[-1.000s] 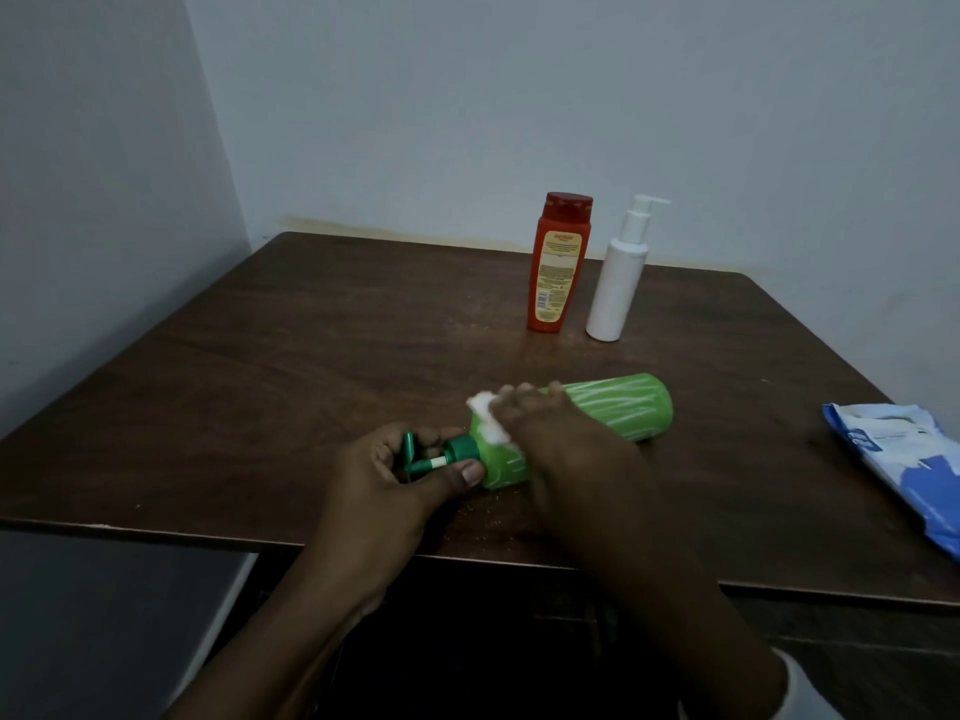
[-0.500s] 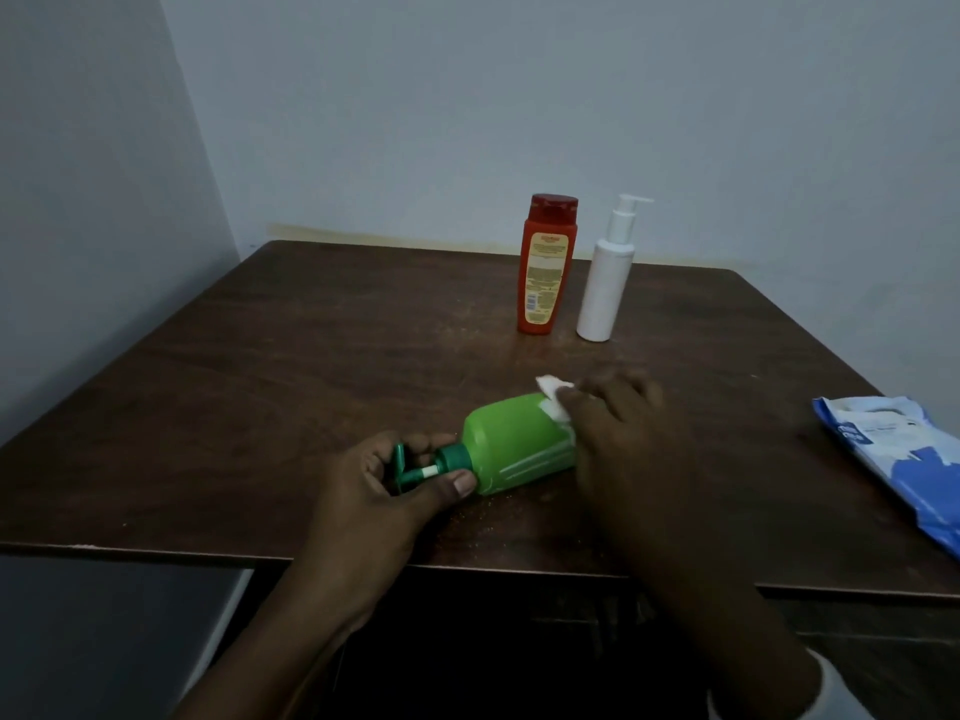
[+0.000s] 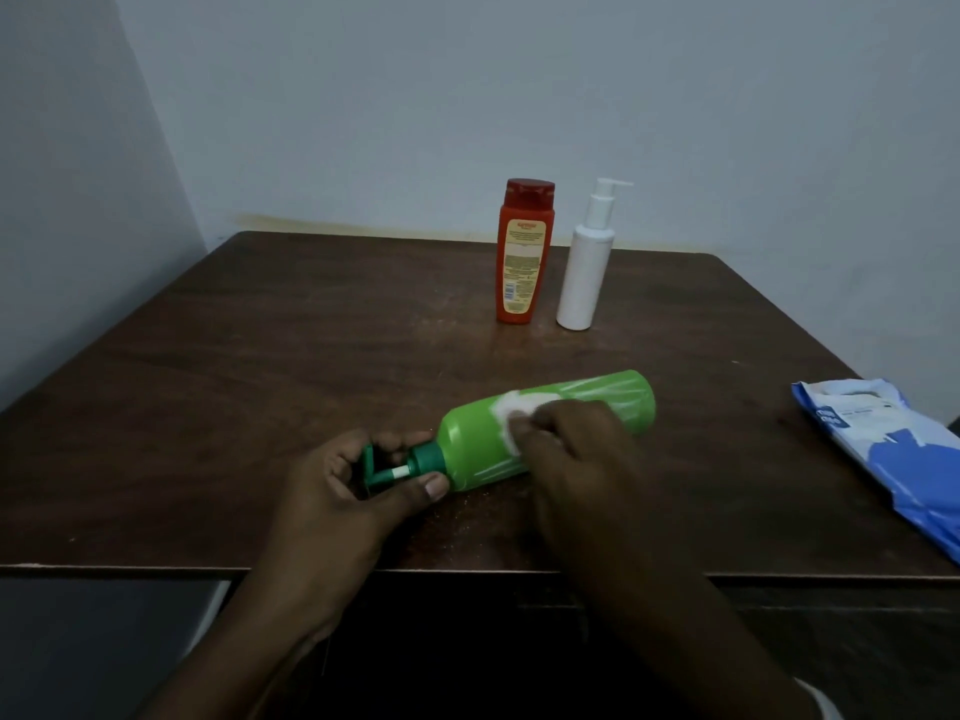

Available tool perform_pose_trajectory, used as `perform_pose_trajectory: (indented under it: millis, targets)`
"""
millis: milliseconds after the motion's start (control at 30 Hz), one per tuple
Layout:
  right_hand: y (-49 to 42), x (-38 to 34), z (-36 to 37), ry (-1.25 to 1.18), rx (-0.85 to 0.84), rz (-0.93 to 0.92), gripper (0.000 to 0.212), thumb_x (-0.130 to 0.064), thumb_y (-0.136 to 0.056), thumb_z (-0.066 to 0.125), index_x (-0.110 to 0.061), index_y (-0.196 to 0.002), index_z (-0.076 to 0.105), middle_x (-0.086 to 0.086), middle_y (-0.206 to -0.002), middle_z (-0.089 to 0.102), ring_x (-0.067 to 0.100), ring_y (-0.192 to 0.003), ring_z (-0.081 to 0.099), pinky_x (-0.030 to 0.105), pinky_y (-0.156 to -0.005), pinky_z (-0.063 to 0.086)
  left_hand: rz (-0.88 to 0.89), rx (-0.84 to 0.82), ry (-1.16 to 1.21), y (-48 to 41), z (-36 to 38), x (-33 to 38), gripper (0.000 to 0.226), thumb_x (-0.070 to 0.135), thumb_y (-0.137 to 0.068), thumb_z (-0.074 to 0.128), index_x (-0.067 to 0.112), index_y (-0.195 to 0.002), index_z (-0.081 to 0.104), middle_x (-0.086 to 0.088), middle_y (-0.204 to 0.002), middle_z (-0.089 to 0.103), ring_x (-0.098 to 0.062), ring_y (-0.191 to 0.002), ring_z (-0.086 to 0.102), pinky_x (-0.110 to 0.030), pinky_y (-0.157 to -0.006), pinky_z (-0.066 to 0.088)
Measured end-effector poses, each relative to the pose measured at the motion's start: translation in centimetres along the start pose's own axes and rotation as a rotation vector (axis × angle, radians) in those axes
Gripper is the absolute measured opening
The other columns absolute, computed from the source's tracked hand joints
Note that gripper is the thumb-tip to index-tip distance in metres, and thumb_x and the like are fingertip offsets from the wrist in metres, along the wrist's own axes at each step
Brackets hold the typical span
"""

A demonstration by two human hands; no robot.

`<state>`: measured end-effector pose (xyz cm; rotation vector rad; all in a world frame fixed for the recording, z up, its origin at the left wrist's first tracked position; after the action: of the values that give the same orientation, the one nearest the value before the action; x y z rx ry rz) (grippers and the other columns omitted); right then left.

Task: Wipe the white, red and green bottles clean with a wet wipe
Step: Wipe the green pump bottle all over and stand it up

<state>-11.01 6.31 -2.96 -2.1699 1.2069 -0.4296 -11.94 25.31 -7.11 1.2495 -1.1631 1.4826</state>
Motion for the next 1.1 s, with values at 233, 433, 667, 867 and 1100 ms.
perform_pose_trajectory:
  millis: [233, 433, 667, 867, 1100]
  targets:
    - [-1.1, 5.5, 0.7, 0.058, -0.029, 0.207, 0.027, -0.009, -0.079, 0.066, -0.005, -0.105, 0.070, 0.014, -0.095, 0.065, 0.027, -0.082, 0.058, 0.026, -0.067, 0.038, 0.021, 0.003, -0.001, 0.2, 0.1, 0.1, 0.031, 0.000, -0.067, 0.085, 0.012, -0.095, 0.079, -0.007, -0.099, 0.080, -0.020, -0.092, 0.076, -0.029, -0.080, 0.058]
    - [-0.8, 0.8, 0.7, 0.000, -0.083, -0.025, 0.033, -0.014, -0.083, 0.070, -0.009, -0.115, 0.065, 0.007, -0.109, 0.063, 0.019, -0.096, 0.054, 0.026, -0.077, 0.043, 0.017, -0.002, 0.016, 0.2, 0.0, 0.1, 0.033, -0.001, -0.065, 0.084, 0.005, -0.097, 0.076, -0.006, -0.100, 0.081, -0.019, -0.093, 0.076, -0.026, -0.080, 0.059]
    - [-1.2, 5.8, -0.4, 0.075, -0.156, 0.371, 0.025, -0.014, -0.080, 0.068, -0.013, -0.105, 0.064, 0.005, -0.098, 0.060, 0.015, -0.082, 0.045, 0.029, -0.067, 0.039, 0.022, 0.012, -0.024, 0.2, 0.2, 0.1, 0.033, -0.004, -0.069, 0.085, 0.009, -0.098, 0.078, -0.007, -0.100, 0.080, -0.026, -0.097, 0.076, -0.036, -0.086, 0.056]
    - [-2.4, 2.2, 0.5, -0.027, -0.135, 0.031, 0.030, -0.014, -0.077, 0.071, -0.010, -0.107, 0.068, 0.008, -0.095, 0.065, 0.020, -0.083, 0.057, 0.028, -0.070, 0.044, 0.038, 0.003, -0.031, 0.2, 0.2, 0.1, 0.031, -0.002, -0.070, 0.084, 0.007, -0.098, 0.077, -0.008, -0.100, 0.080, -0.024, -0.095, 0.076, -0.026, -0.080, 0.060]
    - [-1.8, 8.9, -0.7, 0.111, -0.233, 0.484, 0.024, -0.025, -0.091, 0.051, -0.021, -0.115, 0.057, 0.001, -0.110, 0.060, 0.018, -0.097, 0.052, 0.036, -0.084, 0.047, 0.049, 0.019, -0.019, 0.2, 0.3, 0.0, 0.031, -0.001, -0.066, 0.085, 0.008, -0.094, 0.076, -0.006, -0.098, 0.080, -0.017, -0.089, 0.076, -0.019, -0.075, 0.059]
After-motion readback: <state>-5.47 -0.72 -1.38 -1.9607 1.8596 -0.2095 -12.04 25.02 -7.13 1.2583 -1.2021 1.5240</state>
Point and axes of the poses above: each hand's wrist, its own y-axis away from the middle knuckle, its own z-axis out of the palm, x = y × z, the point moved 4 cm from there along -y, towards the middle knuckle
